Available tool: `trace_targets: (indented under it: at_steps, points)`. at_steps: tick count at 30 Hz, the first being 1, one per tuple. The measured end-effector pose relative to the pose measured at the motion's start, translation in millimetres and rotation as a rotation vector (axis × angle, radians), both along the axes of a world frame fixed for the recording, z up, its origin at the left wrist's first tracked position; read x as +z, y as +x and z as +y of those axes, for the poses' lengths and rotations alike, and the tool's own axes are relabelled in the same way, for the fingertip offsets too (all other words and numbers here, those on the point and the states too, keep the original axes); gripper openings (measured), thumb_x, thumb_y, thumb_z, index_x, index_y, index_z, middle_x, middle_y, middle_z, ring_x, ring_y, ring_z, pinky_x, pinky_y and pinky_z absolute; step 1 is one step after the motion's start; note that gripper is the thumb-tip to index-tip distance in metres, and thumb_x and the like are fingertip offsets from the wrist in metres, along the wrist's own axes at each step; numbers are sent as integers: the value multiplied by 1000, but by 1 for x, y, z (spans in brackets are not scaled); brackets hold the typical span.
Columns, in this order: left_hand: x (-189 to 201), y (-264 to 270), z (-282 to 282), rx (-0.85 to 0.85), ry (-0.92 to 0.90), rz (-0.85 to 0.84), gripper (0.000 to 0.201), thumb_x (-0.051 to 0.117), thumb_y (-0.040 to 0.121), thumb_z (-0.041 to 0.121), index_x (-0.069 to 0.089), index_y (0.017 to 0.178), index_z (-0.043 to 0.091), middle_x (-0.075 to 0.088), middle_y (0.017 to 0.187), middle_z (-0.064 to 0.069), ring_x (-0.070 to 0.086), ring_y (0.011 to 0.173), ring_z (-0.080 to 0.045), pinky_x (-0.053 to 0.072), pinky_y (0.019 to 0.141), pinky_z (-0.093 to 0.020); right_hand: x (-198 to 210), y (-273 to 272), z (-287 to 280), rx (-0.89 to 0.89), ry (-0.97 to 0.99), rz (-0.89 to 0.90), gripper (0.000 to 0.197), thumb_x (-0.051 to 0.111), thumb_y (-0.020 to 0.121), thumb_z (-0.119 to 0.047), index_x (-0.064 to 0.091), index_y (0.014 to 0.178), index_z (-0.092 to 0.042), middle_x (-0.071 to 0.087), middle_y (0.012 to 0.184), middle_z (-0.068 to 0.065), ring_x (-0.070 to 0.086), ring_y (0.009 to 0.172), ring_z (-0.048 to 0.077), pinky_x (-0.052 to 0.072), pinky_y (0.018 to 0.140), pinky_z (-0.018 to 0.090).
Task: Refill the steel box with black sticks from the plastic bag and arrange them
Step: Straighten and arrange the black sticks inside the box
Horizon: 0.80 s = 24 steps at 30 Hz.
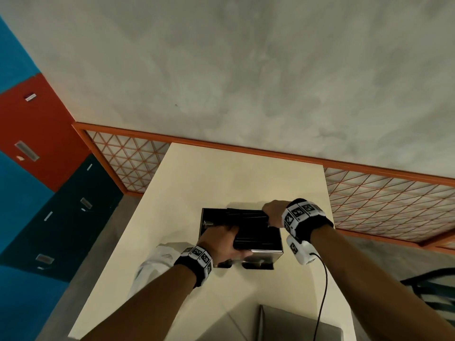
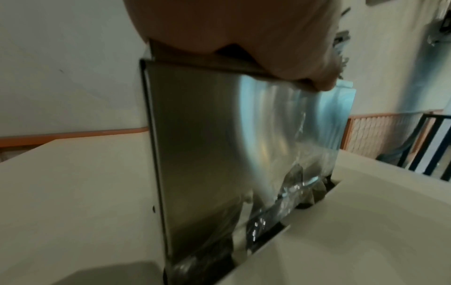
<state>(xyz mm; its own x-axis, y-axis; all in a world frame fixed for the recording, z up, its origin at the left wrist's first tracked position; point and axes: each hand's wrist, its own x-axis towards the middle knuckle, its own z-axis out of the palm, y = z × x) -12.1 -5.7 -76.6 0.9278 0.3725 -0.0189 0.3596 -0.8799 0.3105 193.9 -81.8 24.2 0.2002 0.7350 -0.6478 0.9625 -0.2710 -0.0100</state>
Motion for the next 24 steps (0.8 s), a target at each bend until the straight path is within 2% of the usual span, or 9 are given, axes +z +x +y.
trace_targets:
  at_steps: [3, 5, 10, 12, 14, 16, 19, 21, 24]
  points:
    - [3, -2, 4, 27, 4, 2, 91, 45, 74, 89, 47, 144, 32, 59, 139, 3, 50, 132, -20, 40, 112, -40, 4, 8, -8, -79, -4, 92, 2, 49, 97, -14, 50, 96, -15, 55, 83, 4, 55, 75, 25, 47, 70, 36]
    - [7, -8, 7, 29, 0, 4, 90, 45, 75, 89, 47, 145, 32, 56, 142, 3, 46, 136, -20, 37, 113, -41, 7, 11, -15, -140, 4, 138, 8, 49, 95, -9, 50, 93, -16, 52, 76, -1, 56, 75, 24, 48, 70, 35]
    - [22, -25, 14, 202, -211, -135, 87, 54, 82, 80, 51, 144, 19, 55, 136, 1, 48, 130, -15, 44, 107, -30, 7, 14, -29, -179, 86, 135, 30, 50, 95, -9, 41, 73, -27, 53, 84, 2, 54, 80, 23, 46, 76, 34]
    - [30, -28, 14, 289, -345, -291, 82, 58, 84, 74, 47, 143, 20, 51, 134, 4, 47, 127, -10, 45, 108, -31, 4, 11, -31, -172, 103, 119, 21, 49, 95, -11, 45, 79, -24, 54, 89, 4, 55, 82, 25, 45, 75, 35]
    - [38, -29, 13, 337, -396, -475, 84, 58, 83, 75, 41, 144, 21, 46, 134, 7, 46, 127, -5, 44, 108, -26, 3, 5, -33, -162, 107, 82, 5, 47, 96, -15, 51, 95, -17, 58, 97, 8, 60, 88, 29, 47, 74, 35]
    - [47, -25, 8, 326, -334, -546, 87, 62, 82, 73, 37, 148, 21, 41, 139, 5, 43, 130, -5, 39, 108, -20, -4, -3, -33, -145, 112, 52, 15, 46, 97, -16, 53, 110, -13, 61, 102, 11, 62, 88, 31, 51, 73, 38]
    - [57, -12, -6, 201, -32, -444, 86, 64, 83, 68, 40, 147, 16, 42, 141, -3, 44, 129, -17, 41, 110, -33, -9, -18, -33, -139, 164, -7, 27, 46, 94, -19, 52, 120, -16, 62, 106, 8, 63, 87, 30, 55, 74, 40]
    - [59, -5, -13, 196, 123, -436, 75, 65, 84, 65, 51, 139, 15, 45, 133, -6, 48, 120, -22, 46, 102, -40, -11, -23, -32, -127, 184, -45, 29, 46, 95, -18, 51, 123, -15, 61, 111, 8, 63, 93, 32, 52, 78, 41]
    - [60, 2, -19, 205, 195, -440, 65, 66, 80, 65, 60, 126, 19, 46, 120, -3, 50, 108, -21, 43, 97, -39, -11, -25, -34, -110, 182, -121, 29, 47, 95, -17, 50, 124, -12, 59, 116, 8, 61, 101, 32, 47, 86, 44]
